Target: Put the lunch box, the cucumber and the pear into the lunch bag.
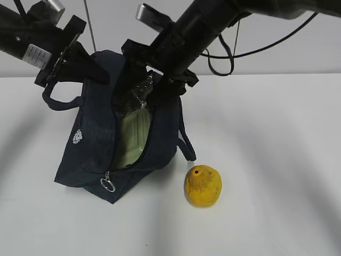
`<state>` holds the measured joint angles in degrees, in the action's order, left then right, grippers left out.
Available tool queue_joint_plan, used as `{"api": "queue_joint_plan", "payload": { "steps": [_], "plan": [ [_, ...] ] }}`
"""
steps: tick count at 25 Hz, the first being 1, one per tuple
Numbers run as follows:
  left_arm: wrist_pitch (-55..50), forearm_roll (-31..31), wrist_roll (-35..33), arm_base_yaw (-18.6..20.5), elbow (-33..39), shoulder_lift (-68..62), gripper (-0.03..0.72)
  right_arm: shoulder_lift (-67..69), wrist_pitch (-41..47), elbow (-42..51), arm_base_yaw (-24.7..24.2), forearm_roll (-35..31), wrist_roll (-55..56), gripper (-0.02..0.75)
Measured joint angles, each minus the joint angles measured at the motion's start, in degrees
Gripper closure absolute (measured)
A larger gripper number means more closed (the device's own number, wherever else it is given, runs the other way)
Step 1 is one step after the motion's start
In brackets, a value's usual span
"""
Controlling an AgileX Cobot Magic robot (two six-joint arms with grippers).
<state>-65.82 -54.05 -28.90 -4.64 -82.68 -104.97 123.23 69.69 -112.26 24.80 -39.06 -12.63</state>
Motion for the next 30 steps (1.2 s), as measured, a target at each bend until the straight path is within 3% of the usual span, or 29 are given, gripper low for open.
{"api": "queue_joint_plan", "payload": {
  "steps": [6,10,16,21,26,30],
  "plan": [
    [-0.18,0.00,-0.13,0.00,0.00,0.00,0.686,-7.67,0.53,0.00,0.00,12.49,3.04,0.186],
    [-0.24,0.00,-0.13,0.00,0.00,0.00,0.686,-13.80,0.66,1.91,0.00,17.01,3.43,0.186],
    [-0.36,0.00,-0.29,0.00,0.00,0.00,0.686,-22.54,0.93,14.98,0.00,22.62,3.43,0.187],
    [-0.36,0.00,-0.36,0.00,0.00,0.00,0.686,-30.39,-1.11,29.49,0.00,23.29,2.72,0.187],
    [-0.36,0.00,-0.37,0.00,0.00,0.00,0.686,-37.66,-12.93,43.70,0.00,22.95,-1.03,0.187],
    [-0.36,0.00,-0.37,0.00,0.00,0.00,0.686,-41.09,-22.21,52.36,0.00,18.54,-8.87,0.187]
  ]
}}
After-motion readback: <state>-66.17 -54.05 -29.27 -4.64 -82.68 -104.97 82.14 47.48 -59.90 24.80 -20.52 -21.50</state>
